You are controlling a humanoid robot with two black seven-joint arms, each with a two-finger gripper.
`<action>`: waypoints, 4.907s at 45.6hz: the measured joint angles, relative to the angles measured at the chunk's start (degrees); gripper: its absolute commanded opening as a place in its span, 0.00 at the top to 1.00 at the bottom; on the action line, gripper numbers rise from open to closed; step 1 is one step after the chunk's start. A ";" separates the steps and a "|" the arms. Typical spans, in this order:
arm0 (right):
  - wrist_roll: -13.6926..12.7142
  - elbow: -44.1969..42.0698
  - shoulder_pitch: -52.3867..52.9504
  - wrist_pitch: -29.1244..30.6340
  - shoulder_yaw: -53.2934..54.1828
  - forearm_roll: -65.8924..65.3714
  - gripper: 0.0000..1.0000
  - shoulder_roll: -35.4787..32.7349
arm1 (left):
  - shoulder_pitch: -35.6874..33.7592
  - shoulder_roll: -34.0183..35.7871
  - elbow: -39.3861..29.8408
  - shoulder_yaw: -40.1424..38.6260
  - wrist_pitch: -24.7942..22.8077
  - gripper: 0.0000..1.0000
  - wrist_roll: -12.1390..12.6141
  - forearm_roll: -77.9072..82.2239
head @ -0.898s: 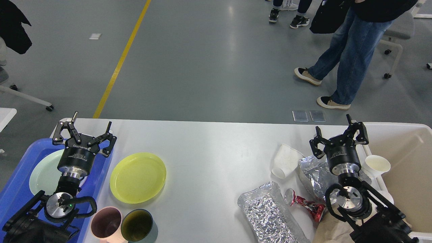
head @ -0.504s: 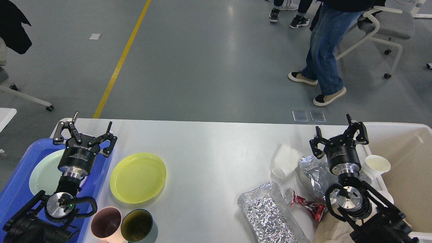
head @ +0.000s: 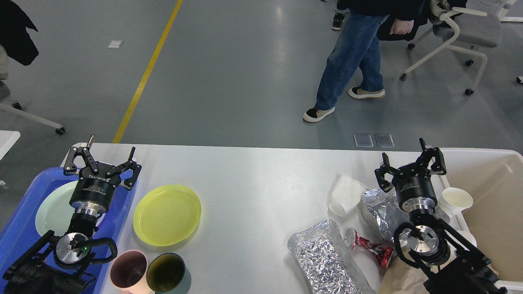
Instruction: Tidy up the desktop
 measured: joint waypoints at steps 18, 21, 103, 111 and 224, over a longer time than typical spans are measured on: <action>0.00 0.00 -0.03 0.00 0.00 0.00 0.00 0.00 | -0.26 0.02 0.00 0.26 0.31 0.04 -0.37 -0.07; 0.00 0.00 -0.03 0.00 0.00 0.00 0.00 0.00 | -0.34 0.17 0.00 0.84 0.64 0.04 -0.33 -0.02; -0.01 0.10 -0.02 0.00 0.02 0.00 0.00 0.00 | -91.93 8.62 -11.90 126.59 9.14 0.04 0.08 5.52; 0.00 0.10 -0.02 0.00 0.02 0.00 0.00 0.00 | -96.21 3.82 -19.83 138.58 8.70 0.04 0.08 5.53; 0.00 0.27 -0.11 0.00 0.01 0.00 0.00 -0.18 | -91.98 -4.75 -54.31 163.35 13.29 0.06 0.87 15.11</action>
